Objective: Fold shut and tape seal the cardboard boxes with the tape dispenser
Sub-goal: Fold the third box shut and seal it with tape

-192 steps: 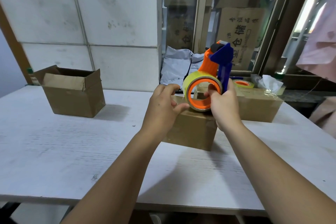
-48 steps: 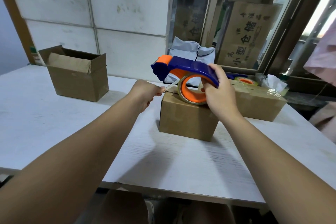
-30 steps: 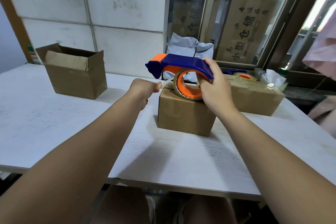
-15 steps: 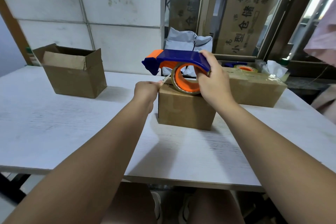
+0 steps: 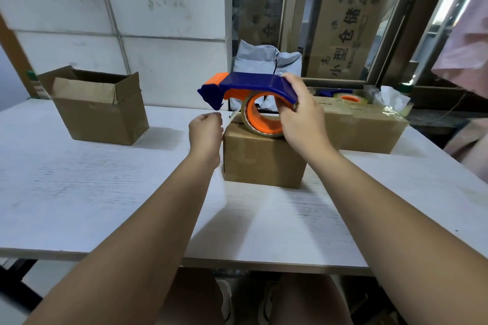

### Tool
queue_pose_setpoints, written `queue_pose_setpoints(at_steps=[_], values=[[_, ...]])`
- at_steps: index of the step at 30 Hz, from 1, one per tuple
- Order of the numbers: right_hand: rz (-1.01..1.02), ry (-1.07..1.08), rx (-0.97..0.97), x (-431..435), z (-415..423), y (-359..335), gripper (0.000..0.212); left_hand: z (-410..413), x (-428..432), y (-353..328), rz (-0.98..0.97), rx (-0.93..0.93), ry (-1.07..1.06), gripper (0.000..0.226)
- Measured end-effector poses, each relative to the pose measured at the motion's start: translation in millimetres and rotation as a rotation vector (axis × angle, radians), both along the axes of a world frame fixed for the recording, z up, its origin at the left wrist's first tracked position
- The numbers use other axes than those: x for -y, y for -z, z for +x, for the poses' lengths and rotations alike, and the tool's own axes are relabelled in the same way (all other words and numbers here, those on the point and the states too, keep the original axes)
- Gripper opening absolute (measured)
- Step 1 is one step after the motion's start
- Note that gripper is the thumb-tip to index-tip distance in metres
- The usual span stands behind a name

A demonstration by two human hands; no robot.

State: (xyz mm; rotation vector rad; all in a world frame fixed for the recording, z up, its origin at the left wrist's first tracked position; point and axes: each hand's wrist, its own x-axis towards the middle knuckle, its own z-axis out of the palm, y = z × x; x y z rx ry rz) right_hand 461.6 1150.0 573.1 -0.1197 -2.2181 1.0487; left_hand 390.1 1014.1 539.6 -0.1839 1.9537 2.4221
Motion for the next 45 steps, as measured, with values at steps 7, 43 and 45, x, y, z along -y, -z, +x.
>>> queue_pose_setpoints(at_steps=[7,43,45], values=[[0.000,0.001,-0.008,0,-1,1,0.050,-7,9,6,0.183,0.006,0.221,0.013],[-0.004,0.012,-0.039,-2,-1,3,0.053,19,-4,-5,-0.238,-0.337,0.337,0.034],[0.006,0.040,-0.058,-2,-1,4,0.054,21,-1,-4,-0.341,-0.403,0.449,0.053]])
